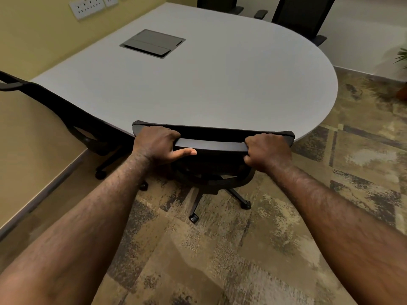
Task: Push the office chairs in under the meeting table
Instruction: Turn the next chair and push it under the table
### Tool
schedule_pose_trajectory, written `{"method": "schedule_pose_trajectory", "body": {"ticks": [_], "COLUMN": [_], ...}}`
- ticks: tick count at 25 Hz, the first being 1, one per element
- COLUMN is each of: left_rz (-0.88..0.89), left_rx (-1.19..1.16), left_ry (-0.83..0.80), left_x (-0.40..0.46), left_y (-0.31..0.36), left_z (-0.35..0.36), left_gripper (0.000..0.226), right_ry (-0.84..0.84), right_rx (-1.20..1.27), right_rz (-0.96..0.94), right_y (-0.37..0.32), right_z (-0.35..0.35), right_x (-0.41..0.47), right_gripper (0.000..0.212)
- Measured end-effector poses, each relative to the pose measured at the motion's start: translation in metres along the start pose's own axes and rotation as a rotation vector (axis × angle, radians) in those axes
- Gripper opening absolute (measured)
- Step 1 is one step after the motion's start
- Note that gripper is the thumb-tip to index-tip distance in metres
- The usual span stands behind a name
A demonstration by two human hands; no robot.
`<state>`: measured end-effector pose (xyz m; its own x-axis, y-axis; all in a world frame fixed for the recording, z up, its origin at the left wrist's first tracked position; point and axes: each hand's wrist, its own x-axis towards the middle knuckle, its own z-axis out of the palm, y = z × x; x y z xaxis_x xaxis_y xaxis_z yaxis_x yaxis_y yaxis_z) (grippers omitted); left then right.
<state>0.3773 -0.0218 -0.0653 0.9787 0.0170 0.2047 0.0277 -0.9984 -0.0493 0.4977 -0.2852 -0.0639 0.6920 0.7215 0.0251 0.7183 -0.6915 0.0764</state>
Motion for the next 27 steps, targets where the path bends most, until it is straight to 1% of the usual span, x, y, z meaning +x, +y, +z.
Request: {"method": "schedule_pose_trajectory", "body": {"ticks": [5, 16, 20, 23, 25, 27], "left_rz": [-0.012, -0.011, -0.014, -0.031, -0.031, -0.004], "left_rx": [0.003, -0.004, 0.011, -0.005, -0.017, -0.038], "left_ry": [-0.004, -0.012, -0.018, -0.022, -0.017, 0.011], "left_x": [0.003, 0.004, -0.001, -0.005, -0.007, -0.007], "left_y": [0.000, 0.004, 0.006, 0.009, 0.012, 0.015], "left_z": [0.001, -0.001, -0.003, -0.005, -0.006, -0.005], "left_gripper": [0.083, 0.079, 0.080, 0.075, 0.072, 0.073], "right_ry": [-0.009, 0.017, 0.044, 0.164, 0.254, 0.304], "right_rx": [-0.015, -0.029, 0.029, 0.078, 0.075, 0.066], "right_rz": [0.020, 0.033, 0.053, 0.026, 0.021, 0.017], "right_y": [0.003, 0.005, 0.002, 0.002, 0.008, 0.015], "right_z": [-0.003, -0.004, -0.003, 0.005, 0.008, 0.008], "right_x": [0.005, 0.004, -0.004, -0.019, -0.033, -0.045], "right_gripper": [0.017, 0.019, 0.016, 0.025, 0.040, 0.057]}}
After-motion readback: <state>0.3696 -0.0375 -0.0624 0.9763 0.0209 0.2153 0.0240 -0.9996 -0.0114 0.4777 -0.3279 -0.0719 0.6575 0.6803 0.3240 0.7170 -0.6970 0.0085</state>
